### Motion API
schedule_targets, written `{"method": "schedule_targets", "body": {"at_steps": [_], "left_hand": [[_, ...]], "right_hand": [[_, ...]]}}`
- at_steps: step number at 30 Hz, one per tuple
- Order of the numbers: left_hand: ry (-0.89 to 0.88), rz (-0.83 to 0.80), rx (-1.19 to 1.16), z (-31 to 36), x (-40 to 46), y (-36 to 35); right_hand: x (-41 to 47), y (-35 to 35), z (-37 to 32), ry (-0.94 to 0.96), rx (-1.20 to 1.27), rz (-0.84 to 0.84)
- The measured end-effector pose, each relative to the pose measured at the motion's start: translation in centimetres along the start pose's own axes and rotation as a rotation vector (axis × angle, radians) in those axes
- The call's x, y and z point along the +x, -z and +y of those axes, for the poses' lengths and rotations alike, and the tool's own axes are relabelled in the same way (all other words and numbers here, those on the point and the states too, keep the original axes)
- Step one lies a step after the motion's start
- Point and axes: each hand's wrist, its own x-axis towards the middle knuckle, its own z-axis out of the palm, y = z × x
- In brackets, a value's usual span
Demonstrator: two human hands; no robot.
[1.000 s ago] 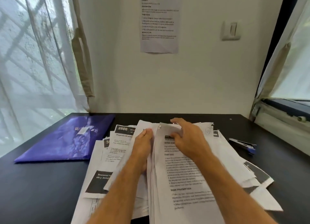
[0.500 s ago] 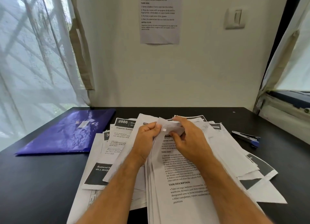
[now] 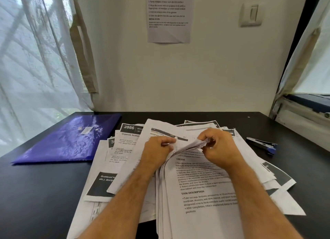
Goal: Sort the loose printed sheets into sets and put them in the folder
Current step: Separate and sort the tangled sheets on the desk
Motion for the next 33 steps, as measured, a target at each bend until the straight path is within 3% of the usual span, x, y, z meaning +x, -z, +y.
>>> {"method": "schedule_targets", "body": {"at_steps": [4, 9, 12, 18, 23, 33], "left_hand": [[-0.011, -0.059, -0.078, -0.2, 0.8, -0.2], [-0.015, 0.196, 0.189, -1.1, 1.2, 1.3], [0.011, 0.196, 0.262, -1.1, 1.2, 1.6], [0.181, 0.033, 0.013, 0.2, 0.7, 0.6], [0.227, 0.217, -0.344, 0.0, 1.2, 0.8], [0.156, 0.406, -0.671, -0.4, 1.2, 2.0]], "right_hand": [[-0.2, -0.3, -0.2, -0.018, 0.029, -0.064], [-0.3, -0.5, -0.2, -0.023, 0.065, -0.084], [-0.3, -0.3, -0.3, 0.015, 0.062, 0.000], [-0.4, 0.7, 0.1, 0.071, 0.219, 0.268], [-0.3, 1.6, 0.5, 0.191, 0.203, 0.440], [-0.5, 0.7, 0.0, 0.348, 0.017, 0.295]]}}
